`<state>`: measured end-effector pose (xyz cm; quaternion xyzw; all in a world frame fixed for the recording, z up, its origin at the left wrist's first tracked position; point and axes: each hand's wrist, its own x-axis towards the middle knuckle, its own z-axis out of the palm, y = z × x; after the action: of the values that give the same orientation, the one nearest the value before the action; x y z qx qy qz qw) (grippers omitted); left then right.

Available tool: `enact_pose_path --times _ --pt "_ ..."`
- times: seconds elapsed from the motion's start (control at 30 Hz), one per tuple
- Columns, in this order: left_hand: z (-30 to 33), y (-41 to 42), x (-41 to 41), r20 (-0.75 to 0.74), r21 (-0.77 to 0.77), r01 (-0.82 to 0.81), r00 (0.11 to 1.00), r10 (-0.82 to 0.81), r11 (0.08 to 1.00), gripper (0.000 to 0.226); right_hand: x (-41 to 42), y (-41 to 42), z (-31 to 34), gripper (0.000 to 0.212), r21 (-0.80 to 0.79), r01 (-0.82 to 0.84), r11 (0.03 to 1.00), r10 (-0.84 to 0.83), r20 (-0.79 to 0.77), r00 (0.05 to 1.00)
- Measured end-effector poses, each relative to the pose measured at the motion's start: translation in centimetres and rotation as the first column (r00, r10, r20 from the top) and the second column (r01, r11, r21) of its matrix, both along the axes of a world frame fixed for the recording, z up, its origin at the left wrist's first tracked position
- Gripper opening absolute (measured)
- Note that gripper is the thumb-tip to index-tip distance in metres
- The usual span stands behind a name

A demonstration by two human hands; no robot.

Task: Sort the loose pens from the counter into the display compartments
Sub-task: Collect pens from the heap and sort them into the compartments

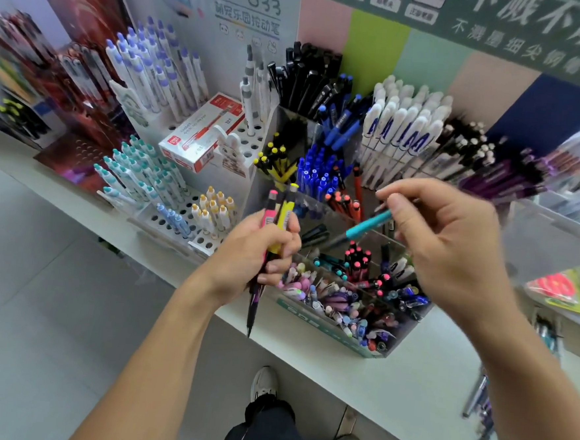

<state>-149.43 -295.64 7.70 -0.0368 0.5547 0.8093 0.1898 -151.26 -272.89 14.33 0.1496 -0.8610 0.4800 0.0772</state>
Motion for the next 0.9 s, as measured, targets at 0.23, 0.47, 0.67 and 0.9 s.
enact_pose_path --times 0.23,0.47,0.67,0.9 --pt "0.3 1.8 1.6 -0.028 -0.338 0.432 0.883 -0.468 0.836 0.032 0.6 1.3 -2.0 0.027 0.425 -0.234 0.875 0.193 0.139 0.971" --pt "0.3 2.6 1.8 0.046 -0.328 0.424 0.899 -0.434 0.844 0.006 0.3 1.3 -2.2 0.013 0.314 -0.335 0.888 0.279 0.213 0.937" --pt "1.1 3.7 1.6 0.012 -0.272 0.400 0.911 -0.413 0.875 0.019 -0.6 1.9 -1.2 0.012 0.300 -0.438 0.848 0.362 0.276 0.890" --pt "1.7 3.1 0.6 -0.069 -0.278 0.258 0.955 -0.287 0.925 0.024 -1.1 5.7 0.7 0.010 -0.012 -0.198 0.980 0.194 0.282 0.940"
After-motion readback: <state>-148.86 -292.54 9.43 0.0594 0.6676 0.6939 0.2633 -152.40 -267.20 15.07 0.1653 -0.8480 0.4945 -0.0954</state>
